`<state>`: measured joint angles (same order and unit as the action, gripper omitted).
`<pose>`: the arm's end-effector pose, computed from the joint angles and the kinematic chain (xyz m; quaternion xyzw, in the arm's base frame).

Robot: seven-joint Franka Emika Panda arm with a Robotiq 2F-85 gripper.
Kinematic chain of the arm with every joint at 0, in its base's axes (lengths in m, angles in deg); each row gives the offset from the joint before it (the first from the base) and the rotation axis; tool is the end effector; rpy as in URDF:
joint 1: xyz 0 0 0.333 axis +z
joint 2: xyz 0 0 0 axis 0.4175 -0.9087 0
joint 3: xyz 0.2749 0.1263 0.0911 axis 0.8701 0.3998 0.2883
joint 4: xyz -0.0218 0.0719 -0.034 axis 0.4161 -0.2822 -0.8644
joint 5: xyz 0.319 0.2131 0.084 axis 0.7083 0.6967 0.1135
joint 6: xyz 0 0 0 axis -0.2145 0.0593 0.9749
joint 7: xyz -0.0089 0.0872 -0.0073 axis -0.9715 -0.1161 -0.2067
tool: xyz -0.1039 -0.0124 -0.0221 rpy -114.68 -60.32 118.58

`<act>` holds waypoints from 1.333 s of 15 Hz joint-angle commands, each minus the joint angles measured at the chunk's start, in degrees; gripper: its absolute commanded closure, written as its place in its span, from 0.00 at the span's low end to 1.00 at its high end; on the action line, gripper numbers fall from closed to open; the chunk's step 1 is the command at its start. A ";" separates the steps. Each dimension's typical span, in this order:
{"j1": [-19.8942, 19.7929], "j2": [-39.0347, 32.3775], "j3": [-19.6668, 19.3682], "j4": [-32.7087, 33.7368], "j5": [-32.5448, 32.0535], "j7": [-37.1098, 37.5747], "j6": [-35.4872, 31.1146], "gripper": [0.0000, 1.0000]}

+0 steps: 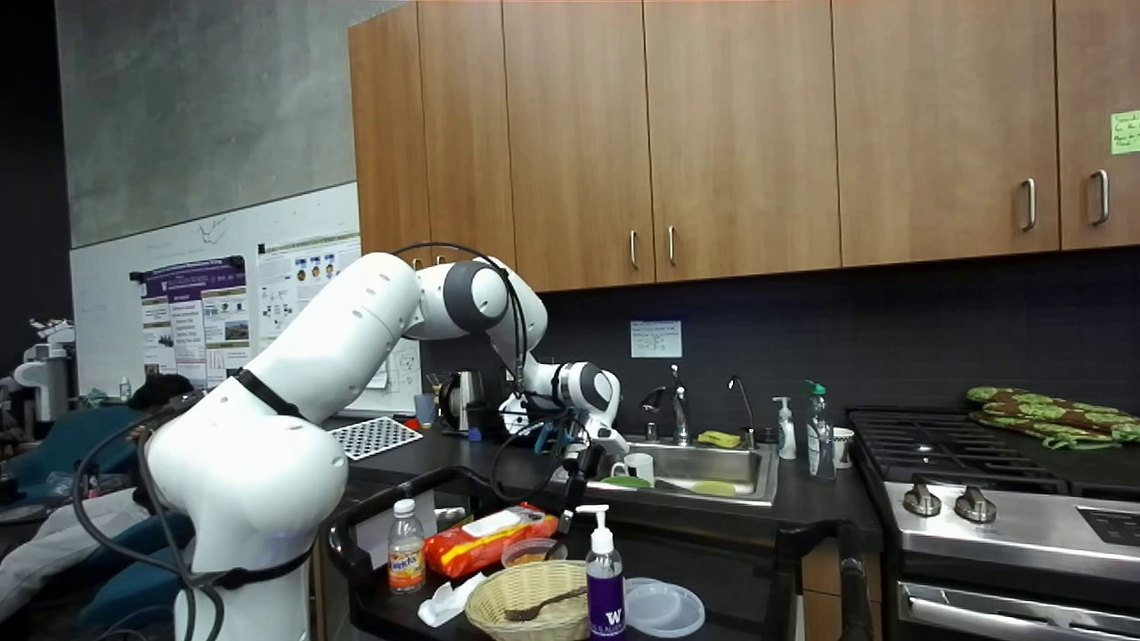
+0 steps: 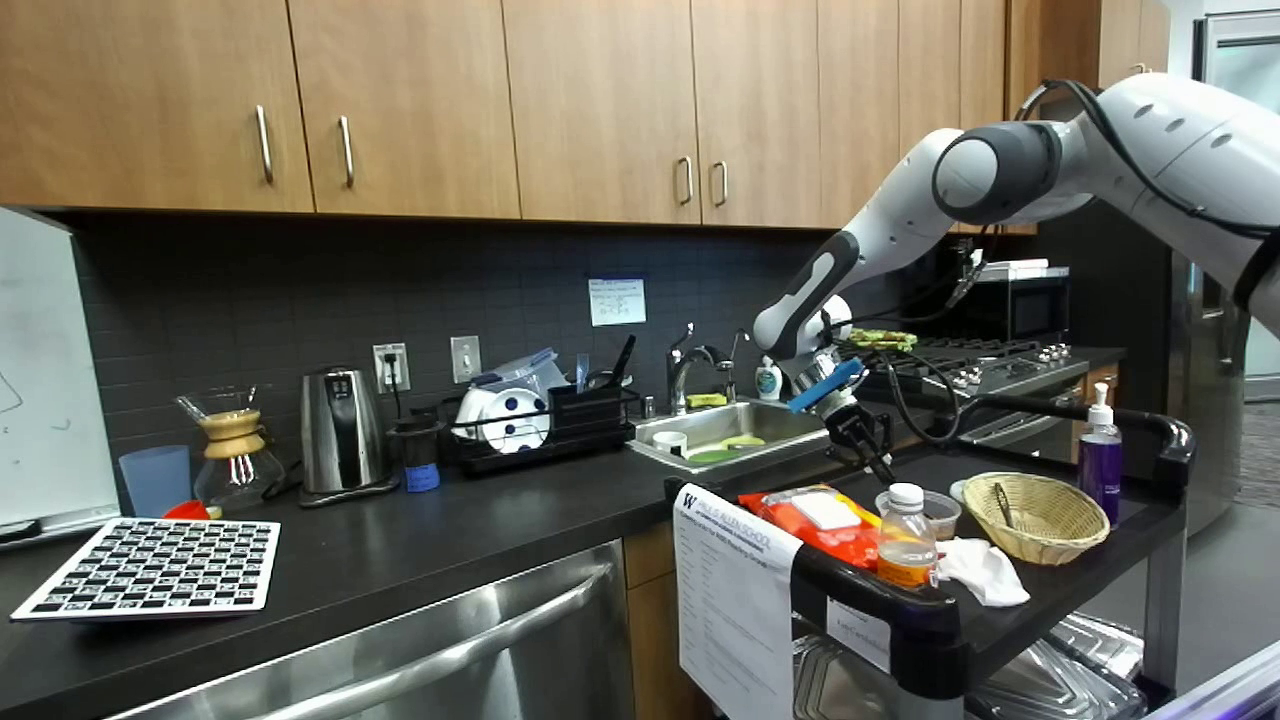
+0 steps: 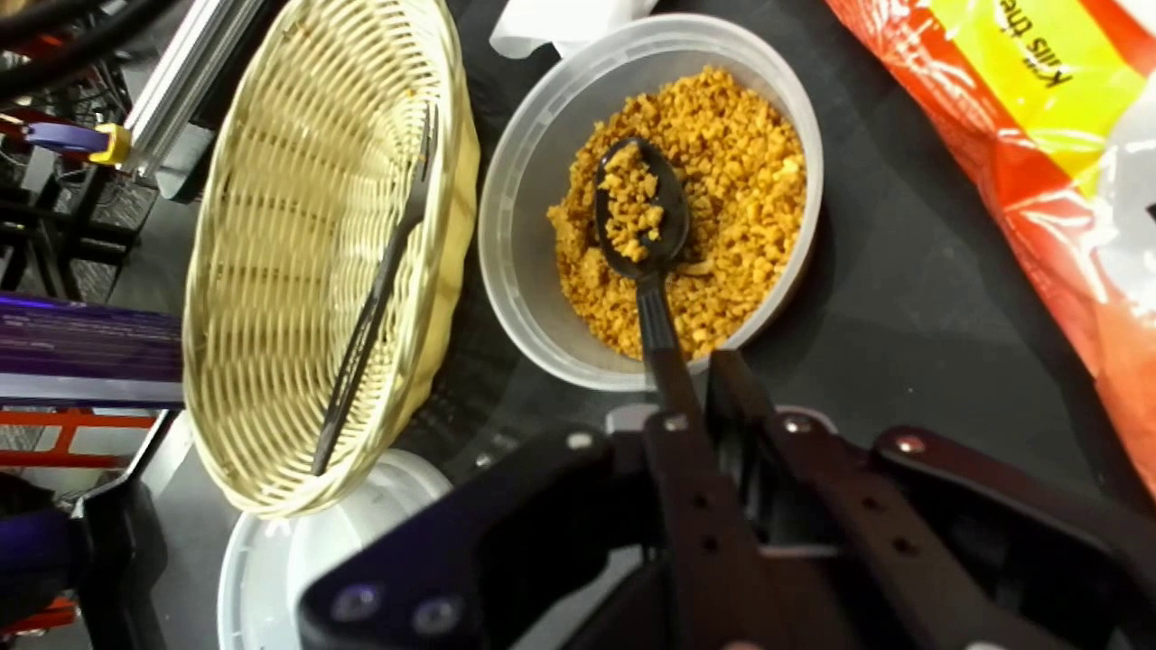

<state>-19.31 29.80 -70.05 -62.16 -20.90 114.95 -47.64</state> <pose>0.6253 0.0009 0.2009 0.8547 -0.3705 -0.3063 0.1958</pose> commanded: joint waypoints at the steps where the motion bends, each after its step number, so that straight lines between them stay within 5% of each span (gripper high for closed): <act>1: 0.21 0.81 -0.28 -0.69 -0.69 -0.96 0.69 0.99; 3: 0.23 0.88 -0.28 -0.87 -0.69 -0.94 0.58 0.93; 5: 0.23 0.96 -0.28 -1.03 -0.67 -0.93 0.51 0.68; 7: 0.28 1.12 -0.27 -1.19 -0.66 -0.87 0.44 0.62; 16: 0.47 1.63 -0.78 0.13 0.01 2.11 1.42 0.02; 20: 0.40 1.07 -1.50 1.48 0.09 5.74 3.17 0.00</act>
<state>-19.27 30.05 -70.55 -61.16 -20.90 117.73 -46.81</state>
